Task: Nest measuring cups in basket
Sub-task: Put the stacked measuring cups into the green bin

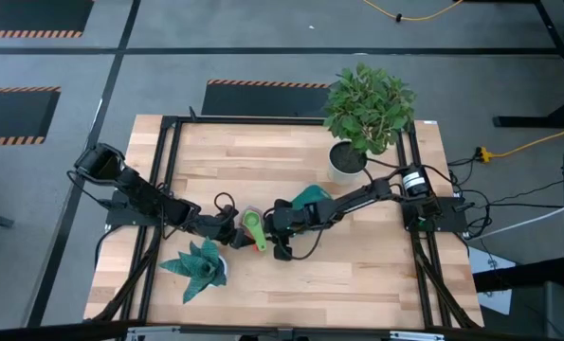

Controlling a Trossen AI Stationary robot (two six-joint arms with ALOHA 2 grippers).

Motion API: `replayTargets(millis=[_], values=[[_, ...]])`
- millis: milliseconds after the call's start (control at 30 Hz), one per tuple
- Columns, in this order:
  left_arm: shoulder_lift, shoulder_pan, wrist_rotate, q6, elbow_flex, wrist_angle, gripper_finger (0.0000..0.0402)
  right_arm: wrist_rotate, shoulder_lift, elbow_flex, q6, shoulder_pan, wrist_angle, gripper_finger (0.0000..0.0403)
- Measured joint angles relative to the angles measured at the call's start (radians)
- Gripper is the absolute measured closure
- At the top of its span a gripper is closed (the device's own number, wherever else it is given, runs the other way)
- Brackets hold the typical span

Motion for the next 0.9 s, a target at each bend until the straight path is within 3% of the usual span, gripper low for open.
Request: replayTargets(millis=[900], values=[[0.000, 0.000, -0.085, 0.001, 0.000, 0.013, 0.0181, -0.037, -0.004, 0.000, -0.003, 0.000, 0.125, 0.0295]])
